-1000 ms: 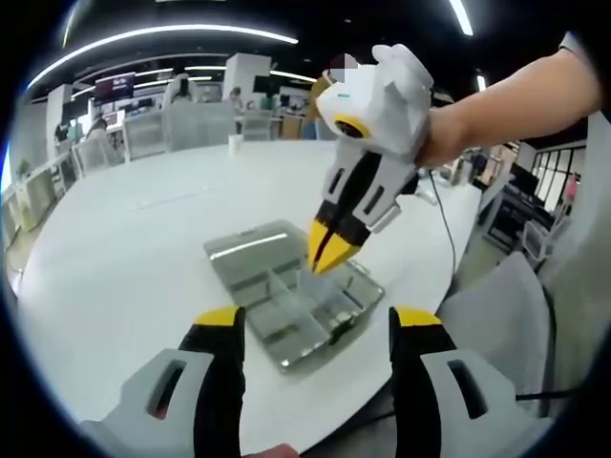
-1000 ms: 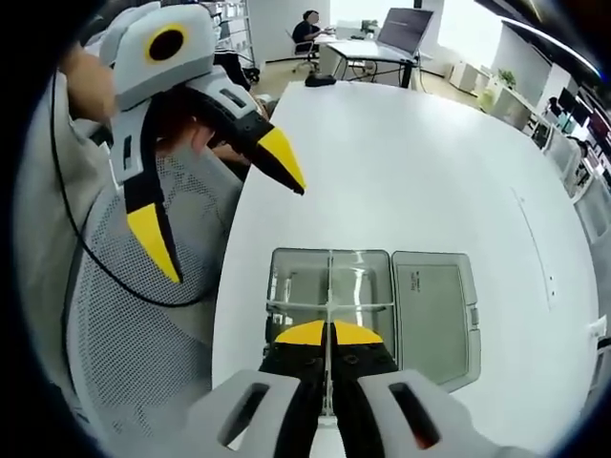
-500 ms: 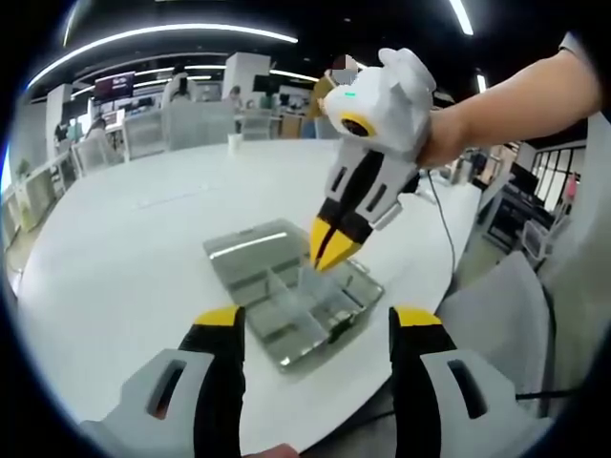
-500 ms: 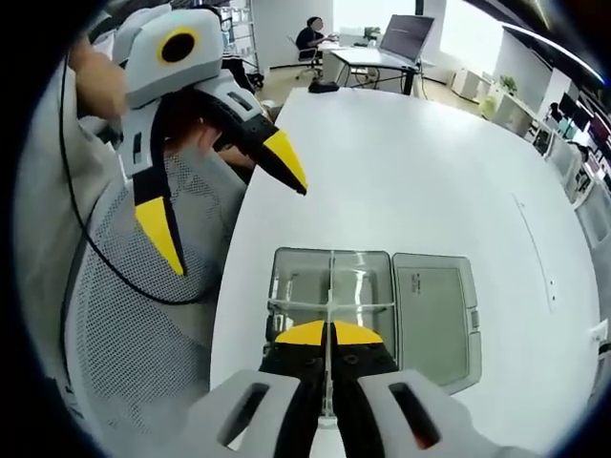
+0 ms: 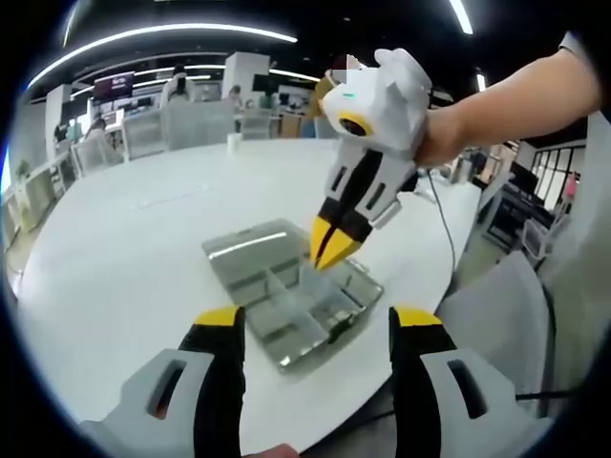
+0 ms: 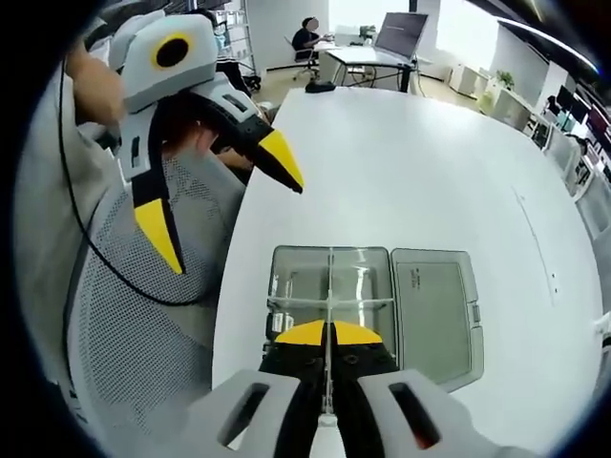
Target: Insert the divider into the dual guide fixture by aligning both edges with the guide slots and pushing it downward to the bottom, including one-sided entry, uneven engagement, binding, and posture correction.
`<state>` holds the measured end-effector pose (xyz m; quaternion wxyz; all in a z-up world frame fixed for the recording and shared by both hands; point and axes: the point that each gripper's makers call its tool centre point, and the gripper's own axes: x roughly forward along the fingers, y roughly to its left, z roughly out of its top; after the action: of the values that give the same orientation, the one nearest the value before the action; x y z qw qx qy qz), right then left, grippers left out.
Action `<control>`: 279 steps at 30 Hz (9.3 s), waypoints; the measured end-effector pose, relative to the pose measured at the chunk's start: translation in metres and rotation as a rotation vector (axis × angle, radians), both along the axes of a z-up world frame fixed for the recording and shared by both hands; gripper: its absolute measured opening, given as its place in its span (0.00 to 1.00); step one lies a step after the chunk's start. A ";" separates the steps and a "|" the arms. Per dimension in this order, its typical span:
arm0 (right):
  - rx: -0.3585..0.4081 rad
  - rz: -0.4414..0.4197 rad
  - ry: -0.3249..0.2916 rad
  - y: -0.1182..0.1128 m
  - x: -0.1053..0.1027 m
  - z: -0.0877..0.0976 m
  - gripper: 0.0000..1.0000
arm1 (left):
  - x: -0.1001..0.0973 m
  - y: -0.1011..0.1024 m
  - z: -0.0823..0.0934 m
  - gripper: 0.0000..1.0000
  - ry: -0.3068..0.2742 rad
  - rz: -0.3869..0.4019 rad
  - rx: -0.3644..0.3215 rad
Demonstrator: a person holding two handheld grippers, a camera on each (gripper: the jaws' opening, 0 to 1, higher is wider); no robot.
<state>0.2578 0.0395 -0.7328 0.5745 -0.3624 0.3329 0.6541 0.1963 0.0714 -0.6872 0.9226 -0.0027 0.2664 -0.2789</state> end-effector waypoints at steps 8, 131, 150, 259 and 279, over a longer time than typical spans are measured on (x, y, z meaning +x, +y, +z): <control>0.013 0.012 -0.011 -0.001 0.000 0.001 0.00 | 0.000 0.001 0.000 0.59 0.000 0.000 0.000; -0.320 0.053 0.019 -0.007 -0.010 0.007 0.00 | -0.001 0.015 -0.006 0.53 0.025 -0.154 0.089; -0.330 0.049 0.021 -0.005 -0.005 -0.004 0.00 | -0.003 0.020 -0.010 0.53 0.039 -0.140 0.081; -0.253 0.240 -0.061 -0.006 -0.030 0.067 0.00 | 0.034 -0.034 0.027 0.00 -0.086 -0.456 0.077; -0.098 0.061 0.014 0.003 -0.017 0.049 0.00 | 0.044 -0.010 0.024 0.12 -0.085 -0.384 0.111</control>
<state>0.2406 0.0427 -0.6837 0.5333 -0.3956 0.3575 0.6567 0.2406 0.0609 -0.6635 0.8616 0.1108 0.2377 -0.4345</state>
